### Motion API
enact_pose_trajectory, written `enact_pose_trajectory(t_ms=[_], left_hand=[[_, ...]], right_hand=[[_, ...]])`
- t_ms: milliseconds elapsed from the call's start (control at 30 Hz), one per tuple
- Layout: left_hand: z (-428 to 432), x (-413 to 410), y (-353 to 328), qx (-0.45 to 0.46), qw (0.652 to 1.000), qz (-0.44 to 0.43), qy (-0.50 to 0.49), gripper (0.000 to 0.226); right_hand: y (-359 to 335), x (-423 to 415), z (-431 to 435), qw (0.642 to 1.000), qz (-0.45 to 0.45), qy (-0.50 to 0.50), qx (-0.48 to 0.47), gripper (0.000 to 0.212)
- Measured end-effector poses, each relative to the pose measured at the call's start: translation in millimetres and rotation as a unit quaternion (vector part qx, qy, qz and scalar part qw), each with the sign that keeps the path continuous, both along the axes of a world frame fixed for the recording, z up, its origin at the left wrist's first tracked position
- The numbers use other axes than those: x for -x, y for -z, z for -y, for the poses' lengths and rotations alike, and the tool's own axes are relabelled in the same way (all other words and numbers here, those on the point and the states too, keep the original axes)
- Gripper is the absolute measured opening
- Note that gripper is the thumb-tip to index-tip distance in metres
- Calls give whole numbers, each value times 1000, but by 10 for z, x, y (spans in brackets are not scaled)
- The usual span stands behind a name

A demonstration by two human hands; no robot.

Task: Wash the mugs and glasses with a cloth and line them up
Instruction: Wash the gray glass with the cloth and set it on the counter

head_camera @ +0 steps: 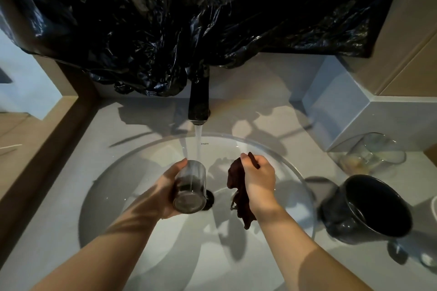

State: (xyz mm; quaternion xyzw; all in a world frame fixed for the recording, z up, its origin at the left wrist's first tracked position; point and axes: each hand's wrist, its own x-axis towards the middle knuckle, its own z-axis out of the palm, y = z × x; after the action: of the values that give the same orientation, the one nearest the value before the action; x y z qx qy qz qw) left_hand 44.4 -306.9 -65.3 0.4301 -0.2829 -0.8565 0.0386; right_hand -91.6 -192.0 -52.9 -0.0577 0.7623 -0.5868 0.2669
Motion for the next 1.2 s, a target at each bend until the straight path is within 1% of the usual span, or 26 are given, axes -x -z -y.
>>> enact_pose_trajectory(t_ms=[100,133,200,233,300,367,433,467,533,633,667,733,800,833,900,933,1000,1033,1067,1100,1167,1200], left_hand=[[50,73,-54,28,999,25,-29,47],[77,118,-70,28,999,23,-32,45],[95,210,-145,-2,999,42,-32,40],[103,259,-151,5,998,54,-24,39],[85,369,-185,53,995,79,16,41],[37,450,-245,46,993,101,32,50],[32,501,-259,67,990,114,42,57],[37,506,-255,75,991,107,39,57],[85,475,-223,68,995,75,17,49],[158,396,-158,10,998,44,-43,52],[163,379,-147,7,998,37,-45,51],[127,370,-154,41,998,37,-29,44],[82,390,-196,81,995,48,-21,38],[67,404,-213,90,995,49,-22,39],[38,413,-238,86,994,54,-31,44],[17,405,-244,80,995,54,-40,44],[-56,374,-218,84,995,6,-47,39],[-102,346,-203,87,995,-22,-42,37],[-146,314,-201,91,994,-41,-37,36],[-165,281,-195,100,993,-48,-39,37],[-124,234,-203,130,989,-37,-51,41],[-78,218,-213,150,987,-29,-54,45]], right_hand=[[-9,8,-15,1000,-1,7,2,27],[-13,17,-17,1000,0,14,5,28],[-7,33,-27,999,7,26,18,28],[-6,43,-28,999,9,33,22,28],[4,68,-20,999,5,46,21,27],[-6,82,-17,998,-4,54,29,28],[3,100,-9,998,-10,58,32,30],[3,104,-5,998,-8,58,35,29],[-15,102,-4,997,-7,65,40,27],[-37,89,31,997,0,65,50,31],[-56,73,56,996,5,64,54,33],[-77,40,121,997,-6,53,57,31],[-118,1,195,997,-19,30,70,25],[-154,-49,228,996,-20,10,85,20],[-193,-197,291,989,-28,-89,111,14],[-186,-275,326,982,-38,-152,109,15],[-169,-334,394,960,-88,-262,50,23],[-140,-298,438,953,-101,-284,31,28],[-146,-260,469,954,-88,-287,27,31],[-163,-230,490,959,-51,-274,39,32],[-164,-239,476,965,29,-244,90,29],[-97,-299,471,965,27,-244,90,27]])
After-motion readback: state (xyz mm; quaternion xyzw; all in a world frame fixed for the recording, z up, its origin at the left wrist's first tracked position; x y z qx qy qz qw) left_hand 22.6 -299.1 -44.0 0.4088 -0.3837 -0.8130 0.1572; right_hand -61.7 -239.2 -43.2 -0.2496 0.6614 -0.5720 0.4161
